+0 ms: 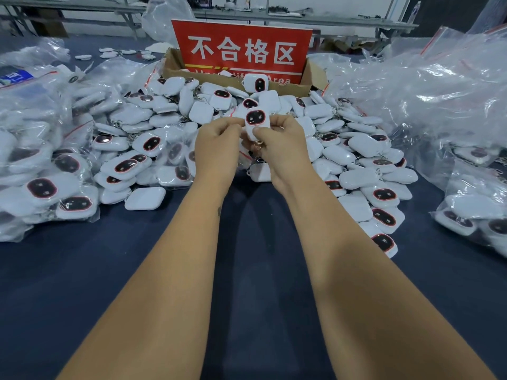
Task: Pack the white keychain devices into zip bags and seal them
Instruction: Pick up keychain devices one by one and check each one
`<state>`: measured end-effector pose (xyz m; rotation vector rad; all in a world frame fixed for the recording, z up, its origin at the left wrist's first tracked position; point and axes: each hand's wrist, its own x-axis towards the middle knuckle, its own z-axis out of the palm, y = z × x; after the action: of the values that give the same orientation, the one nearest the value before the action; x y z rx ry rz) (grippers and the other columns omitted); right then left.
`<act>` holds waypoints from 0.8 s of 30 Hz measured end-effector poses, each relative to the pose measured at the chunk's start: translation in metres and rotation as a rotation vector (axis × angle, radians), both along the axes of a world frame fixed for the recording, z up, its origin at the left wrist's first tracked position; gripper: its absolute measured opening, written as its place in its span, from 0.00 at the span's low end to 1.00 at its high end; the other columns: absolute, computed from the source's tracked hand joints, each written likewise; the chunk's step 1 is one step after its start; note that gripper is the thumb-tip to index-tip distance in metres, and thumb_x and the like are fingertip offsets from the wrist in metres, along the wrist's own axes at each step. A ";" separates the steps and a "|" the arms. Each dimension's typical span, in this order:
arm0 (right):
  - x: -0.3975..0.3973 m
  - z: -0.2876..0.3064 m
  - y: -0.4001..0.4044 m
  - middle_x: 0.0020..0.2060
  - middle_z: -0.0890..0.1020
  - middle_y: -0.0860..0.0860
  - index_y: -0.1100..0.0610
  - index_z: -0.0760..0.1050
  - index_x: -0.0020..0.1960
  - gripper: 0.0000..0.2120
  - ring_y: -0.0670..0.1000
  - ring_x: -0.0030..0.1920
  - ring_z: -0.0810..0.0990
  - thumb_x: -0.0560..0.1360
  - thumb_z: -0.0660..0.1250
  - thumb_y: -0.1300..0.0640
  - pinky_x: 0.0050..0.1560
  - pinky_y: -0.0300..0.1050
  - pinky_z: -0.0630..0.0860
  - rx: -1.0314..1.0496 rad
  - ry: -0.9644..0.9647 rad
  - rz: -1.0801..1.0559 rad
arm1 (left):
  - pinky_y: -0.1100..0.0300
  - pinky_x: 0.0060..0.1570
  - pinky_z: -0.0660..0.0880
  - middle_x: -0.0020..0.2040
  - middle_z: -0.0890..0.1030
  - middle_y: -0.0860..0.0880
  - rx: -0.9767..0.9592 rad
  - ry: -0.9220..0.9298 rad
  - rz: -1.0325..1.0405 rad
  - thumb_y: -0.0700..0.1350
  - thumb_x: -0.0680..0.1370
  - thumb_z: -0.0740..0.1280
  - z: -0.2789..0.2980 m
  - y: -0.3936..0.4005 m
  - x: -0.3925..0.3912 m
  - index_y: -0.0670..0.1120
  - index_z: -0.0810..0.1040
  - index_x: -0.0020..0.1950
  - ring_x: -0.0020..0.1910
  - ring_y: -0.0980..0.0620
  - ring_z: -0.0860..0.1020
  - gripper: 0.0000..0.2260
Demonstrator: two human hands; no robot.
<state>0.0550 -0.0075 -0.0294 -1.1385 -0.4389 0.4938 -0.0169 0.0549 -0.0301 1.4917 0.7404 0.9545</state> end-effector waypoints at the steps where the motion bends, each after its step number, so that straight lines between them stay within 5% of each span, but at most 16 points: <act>1: 0.000 -0.001 0.000 0.45 0.82 0.55 0.59 0.71 0.54 0.12 0.52 0.42 0.84 0.75 0.64 0.73 0.42 0.44 0.82 -0.040 -0.043 0.001 | 0.47 0.58 0.78 0.46 0.84 0.52 0.011 -0.011 -0.007 0.38 0.76 0.62 0.000 -0.001 0.000 0.55 0.82 0.42 0.50 0.49 0.81 0.14; 4: 0.001 -0.003 -0.001 0.45 0.84 0.54 0.60 0.75 0.58 0.15 0.51 0.44 0.83 0.75 0.64 0.72 0.43 0.43 0.81 -0.112 -0.171 0.014 | 0.54 0.50 0.80 0.40 0.84 0.54 0.039 -0.028 -0.043 0.38 0.75 0.62 -0.001 -0.003 -0.001 0.55 0.83 0.40 0.43 0.53 0.80 0.15; 9: -0.001 -0.005 0.000 0.51 0.84 0.58 0.54 0.76 0.59 0.14 0.55 0.52 0.84 0.77 0.66 0.68 0.55 0.54 0.82 -0.172 -0.216 -0.005 | 0.55 0.44 0.72 0.48 0.80 0.35 0.158 0.060 -0.102 0.38 0.78 0.61 -0.003 -0.006 0.003 0.34 0.79 0.49 0.41 0.51 0.74 0.10; 15: 0.001 -0.004 -0.004 0.43 0.86 0.56 0.49 0.77 0.55 0.18 0.50 0.40 0.84 0.75 0.65 0.71 0.44 0.48 0.83 -0.176 -0.223 0.040 | 0.56 0.45 0.74 0.37 0.78 0.53 0.043 -0.003 -0.067 0.40 0.78 0.61 -0.003 -0.006 0.004 0.53 0.76 0.35 0.41 0.54 0.76 0.14; 24: 0.001 -0.003 -0.004 0.48 0.85 0.57 0.53 0.77 0.60 0.20 0.50 0.41 0.83 0.74 0.64 0.72 0.39 0.42 0.79 -0.217 -0.245 0.071 | 0.49 0.49 0.76 0.42 0.80 0.49 0.030 0.016 -0.074 0.41 0.78 0.61 -0.002 -0.006 0.004 0.52 0.76 0.38 0.43 0.51 0.76 0.10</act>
<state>0.0561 -0.0116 -0.0323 -1.4039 -0.6519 0.4730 -0.0130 0.0490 -0.0324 1.5434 0.6803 0.9024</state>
